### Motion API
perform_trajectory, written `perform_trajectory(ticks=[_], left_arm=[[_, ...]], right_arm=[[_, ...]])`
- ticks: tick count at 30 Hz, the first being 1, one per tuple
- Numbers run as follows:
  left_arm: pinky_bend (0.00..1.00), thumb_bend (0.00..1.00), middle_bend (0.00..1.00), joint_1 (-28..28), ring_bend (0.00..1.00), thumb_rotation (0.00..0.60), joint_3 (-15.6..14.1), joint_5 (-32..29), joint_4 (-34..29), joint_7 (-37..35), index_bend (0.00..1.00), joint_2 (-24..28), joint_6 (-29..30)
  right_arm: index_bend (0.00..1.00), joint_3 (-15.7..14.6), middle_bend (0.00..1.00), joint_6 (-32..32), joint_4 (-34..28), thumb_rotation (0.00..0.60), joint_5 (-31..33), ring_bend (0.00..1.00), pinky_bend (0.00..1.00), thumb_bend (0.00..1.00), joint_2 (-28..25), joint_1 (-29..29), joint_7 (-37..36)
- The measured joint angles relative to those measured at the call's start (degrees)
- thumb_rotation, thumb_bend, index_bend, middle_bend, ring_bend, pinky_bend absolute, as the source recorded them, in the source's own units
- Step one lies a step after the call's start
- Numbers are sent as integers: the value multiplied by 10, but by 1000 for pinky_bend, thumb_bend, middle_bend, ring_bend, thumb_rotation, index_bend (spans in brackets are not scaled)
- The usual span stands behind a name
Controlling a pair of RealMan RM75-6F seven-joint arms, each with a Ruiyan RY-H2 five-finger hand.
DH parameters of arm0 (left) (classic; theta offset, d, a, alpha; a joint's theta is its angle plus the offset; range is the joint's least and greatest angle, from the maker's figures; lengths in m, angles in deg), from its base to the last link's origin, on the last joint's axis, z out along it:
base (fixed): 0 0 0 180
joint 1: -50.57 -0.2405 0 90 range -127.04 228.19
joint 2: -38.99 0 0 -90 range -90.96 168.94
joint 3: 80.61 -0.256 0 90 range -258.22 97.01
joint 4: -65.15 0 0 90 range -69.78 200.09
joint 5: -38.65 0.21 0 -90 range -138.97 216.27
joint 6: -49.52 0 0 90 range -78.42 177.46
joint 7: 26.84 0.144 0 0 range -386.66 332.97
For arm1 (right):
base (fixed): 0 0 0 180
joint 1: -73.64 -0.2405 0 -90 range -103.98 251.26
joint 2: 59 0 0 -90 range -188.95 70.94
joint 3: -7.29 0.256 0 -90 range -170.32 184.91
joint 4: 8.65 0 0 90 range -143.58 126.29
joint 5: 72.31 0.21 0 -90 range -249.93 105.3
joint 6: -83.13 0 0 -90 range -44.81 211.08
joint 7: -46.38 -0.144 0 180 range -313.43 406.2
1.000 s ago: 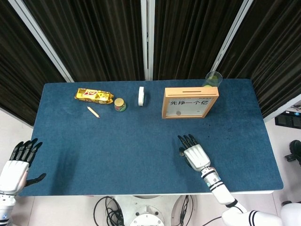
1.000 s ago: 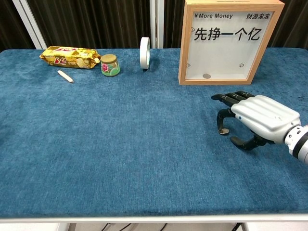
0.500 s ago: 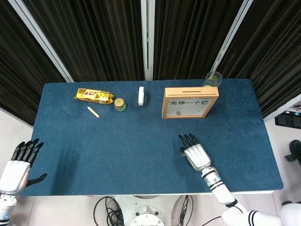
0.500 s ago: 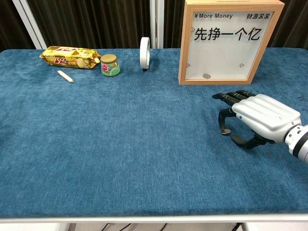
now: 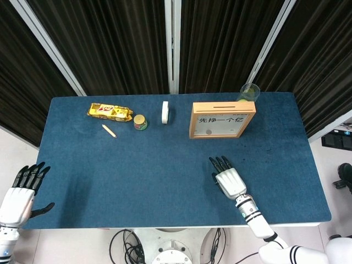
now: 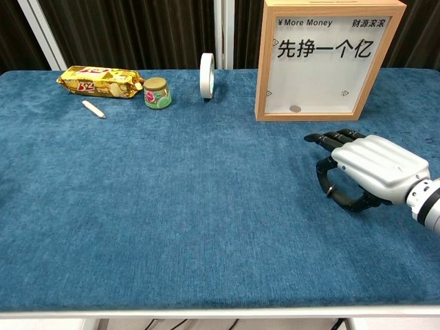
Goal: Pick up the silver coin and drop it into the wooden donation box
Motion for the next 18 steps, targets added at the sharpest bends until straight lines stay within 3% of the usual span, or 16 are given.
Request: perform_trajectory(ticks=[18], left_arm=[[0, 113, 0, 0, 0, 600, -1, 3, -4, 6, 72, 0, 1]], right_arm=[[636, -3, 3, -6, -10, 600, -1, 0, 0, 380, -12, -2, -3]])
